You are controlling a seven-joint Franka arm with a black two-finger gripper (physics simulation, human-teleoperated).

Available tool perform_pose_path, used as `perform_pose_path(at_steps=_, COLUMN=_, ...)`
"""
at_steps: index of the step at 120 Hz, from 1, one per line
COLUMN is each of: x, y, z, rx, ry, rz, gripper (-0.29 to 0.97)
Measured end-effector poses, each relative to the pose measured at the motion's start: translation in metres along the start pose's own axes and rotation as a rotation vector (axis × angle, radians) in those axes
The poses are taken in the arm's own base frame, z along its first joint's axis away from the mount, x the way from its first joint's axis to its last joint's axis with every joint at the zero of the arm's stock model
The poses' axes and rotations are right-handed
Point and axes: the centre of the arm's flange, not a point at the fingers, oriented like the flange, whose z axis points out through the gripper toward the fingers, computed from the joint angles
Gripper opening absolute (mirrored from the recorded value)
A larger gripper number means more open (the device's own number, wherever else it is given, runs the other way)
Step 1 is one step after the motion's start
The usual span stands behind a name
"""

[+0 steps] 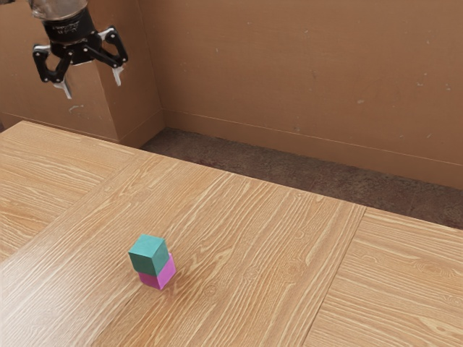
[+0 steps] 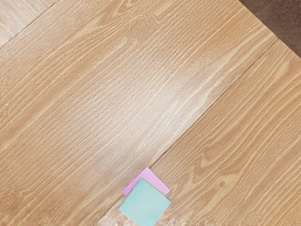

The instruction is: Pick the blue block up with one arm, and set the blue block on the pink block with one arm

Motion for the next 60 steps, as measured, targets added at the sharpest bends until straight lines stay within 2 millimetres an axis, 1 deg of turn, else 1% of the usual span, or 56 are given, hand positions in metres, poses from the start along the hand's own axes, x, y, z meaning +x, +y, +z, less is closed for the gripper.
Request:
perform_pose_path(at_steps=6, x=0.004, y=-0.009, z=0.021, rx=0.054, ry=-0.041, rz=-0.085, gripper=0.68)
perform_pose_path(at_steps=13, x=0.001, y=-0.01, z=0.042, rx=0.1, ry=-0.073, rz=-0.151, gripper=0.68)
perform_pose_path(at_steps=17, x=-0.001, y=-0.01, z=0.052, rx=0.12, ry=-0.084, rz=-0.185, gripper=0.68)
perform_pose_path(at_steps=21, x=-0.003, y=-0.01, z=0.057, rx=0.131, ry=-0.09, rz=-0.218, gripper=0.68)
perform_pose_path(at_steps=27, x=-0.004, y=-0.01, z=0.059, rx=0.139, ry=-0.09, rz=-0.265, gripper=0.68)
perform_pose_path(at_steps=44, x=-0.005, y=-0.014, z=0.048, rx=0.138, ry=-0.048, rz=-0.382, gripper=0.68)
perform_pose_path(at_steps=60, x=-0.004, y=-0.016, z=0.047, rx=0.146, ry=-0.025, rz=-0.469, gripper=0.68)
